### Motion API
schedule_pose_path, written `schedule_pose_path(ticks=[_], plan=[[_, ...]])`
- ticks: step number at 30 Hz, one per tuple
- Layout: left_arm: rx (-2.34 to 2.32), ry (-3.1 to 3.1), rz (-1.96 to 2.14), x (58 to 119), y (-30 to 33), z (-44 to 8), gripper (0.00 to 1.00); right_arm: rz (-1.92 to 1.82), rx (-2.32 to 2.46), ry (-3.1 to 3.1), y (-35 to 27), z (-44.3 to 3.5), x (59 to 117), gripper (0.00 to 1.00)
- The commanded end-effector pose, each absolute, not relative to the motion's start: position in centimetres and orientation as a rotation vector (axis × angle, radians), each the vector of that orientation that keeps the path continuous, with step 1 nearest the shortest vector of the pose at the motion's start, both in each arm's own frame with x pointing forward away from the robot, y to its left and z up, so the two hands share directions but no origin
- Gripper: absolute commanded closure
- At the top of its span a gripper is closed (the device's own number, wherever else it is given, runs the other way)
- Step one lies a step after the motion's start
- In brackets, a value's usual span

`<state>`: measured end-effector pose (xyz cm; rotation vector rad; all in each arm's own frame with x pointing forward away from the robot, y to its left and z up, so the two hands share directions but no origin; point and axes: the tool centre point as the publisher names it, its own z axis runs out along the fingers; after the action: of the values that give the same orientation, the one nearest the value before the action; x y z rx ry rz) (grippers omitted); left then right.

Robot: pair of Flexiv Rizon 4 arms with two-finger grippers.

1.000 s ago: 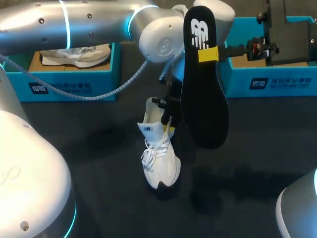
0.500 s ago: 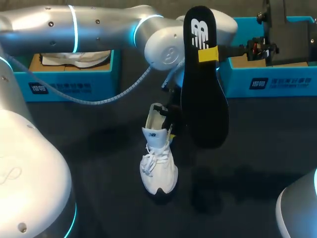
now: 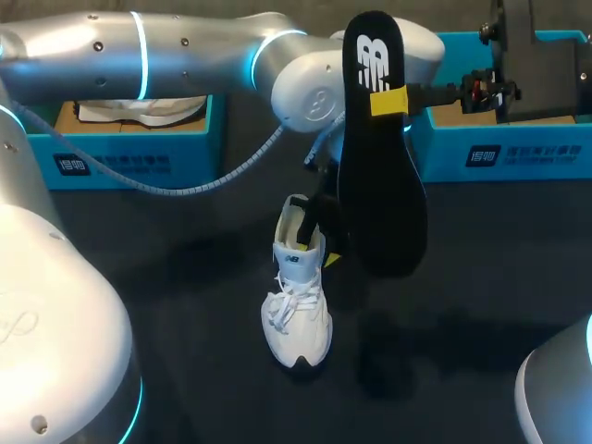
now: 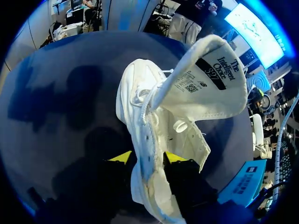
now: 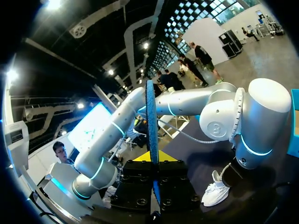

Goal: Take the shoe out of the shoebox, open the shoe tongue, remove and reinsert the insole, then place the shoe into the shoebox

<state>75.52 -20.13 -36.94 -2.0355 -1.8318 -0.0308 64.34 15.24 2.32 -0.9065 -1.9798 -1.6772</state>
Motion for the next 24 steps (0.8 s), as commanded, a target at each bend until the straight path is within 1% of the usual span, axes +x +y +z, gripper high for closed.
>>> schedule_pose_path(ticks=[1, 13, 24], plan=[[-2.08, -1.859, 0.01, 75.8, -19.6, -34.9, 0.0, -1.676, -0.905, -1.98, 15.5, 2.3, 64.5, 1.0], [-2.149, -2.011, 0.106, 79.3, -20.1, -29.9, 0.0, -1.676, -0.905, -1.98, 15.5, 2.3, 64.5, 1.0], [-2.234, -2.151, 0.18, 82.6, -18.4, -24.6, 0.0, -1.676, -0.905, -1.98, 15.5, 2.3, 64.5, 1.0]])
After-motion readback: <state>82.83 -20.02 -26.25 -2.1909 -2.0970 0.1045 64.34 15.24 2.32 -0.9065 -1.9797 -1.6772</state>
